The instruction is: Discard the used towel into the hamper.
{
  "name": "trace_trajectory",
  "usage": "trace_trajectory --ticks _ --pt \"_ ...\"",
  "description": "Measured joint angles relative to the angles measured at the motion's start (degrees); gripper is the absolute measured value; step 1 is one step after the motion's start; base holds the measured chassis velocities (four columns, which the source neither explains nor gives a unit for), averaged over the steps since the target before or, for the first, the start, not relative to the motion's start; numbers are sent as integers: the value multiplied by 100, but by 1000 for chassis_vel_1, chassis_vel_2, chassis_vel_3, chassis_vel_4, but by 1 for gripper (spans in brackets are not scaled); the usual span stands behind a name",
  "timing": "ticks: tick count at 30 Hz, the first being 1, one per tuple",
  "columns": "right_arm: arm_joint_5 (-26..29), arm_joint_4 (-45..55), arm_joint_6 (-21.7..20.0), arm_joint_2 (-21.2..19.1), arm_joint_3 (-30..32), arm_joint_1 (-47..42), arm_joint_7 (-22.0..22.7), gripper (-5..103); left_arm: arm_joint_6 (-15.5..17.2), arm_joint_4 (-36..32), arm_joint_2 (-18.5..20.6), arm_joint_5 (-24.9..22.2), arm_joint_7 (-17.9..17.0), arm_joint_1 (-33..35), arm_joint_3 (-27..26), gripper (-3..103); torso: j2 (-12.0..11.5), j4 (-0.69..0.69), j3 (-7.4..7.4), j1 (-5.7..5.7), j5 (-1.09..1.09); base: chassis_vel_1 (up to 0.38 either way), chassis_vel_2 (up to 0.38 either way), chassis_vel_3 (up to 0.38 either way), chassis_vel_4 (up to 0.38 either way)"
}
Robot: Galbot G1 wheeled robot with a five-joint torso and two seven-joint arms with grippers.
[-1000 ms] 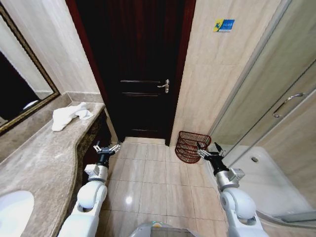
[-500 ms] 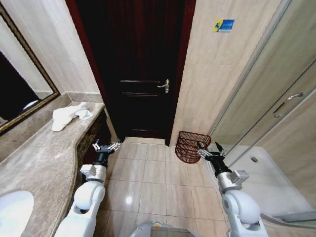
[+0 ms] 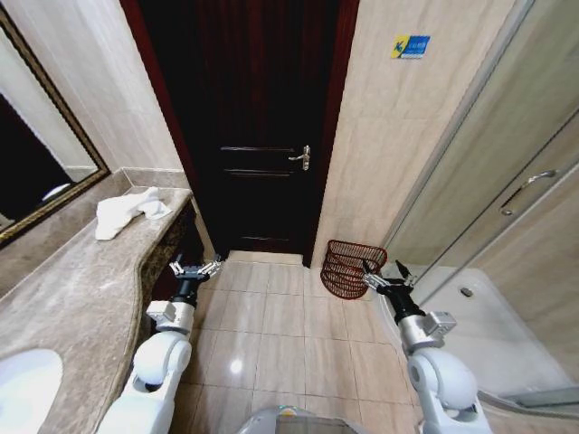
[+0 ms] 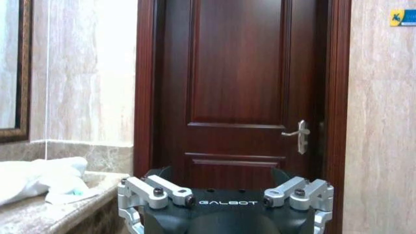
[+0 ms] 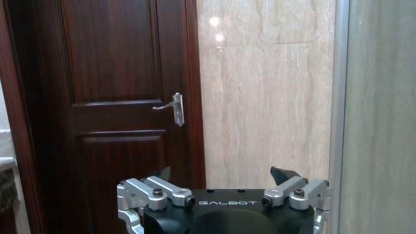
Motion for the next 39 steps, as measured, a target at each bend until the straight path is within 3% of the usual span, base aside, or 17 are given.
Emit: trace_trajectory --ticks 39 --pt "-29 -187 117 -23 17 5 -42 100 -153 52 -68 222 16 143 30 100 0 0 0 0 0 -9 13 11 -10"
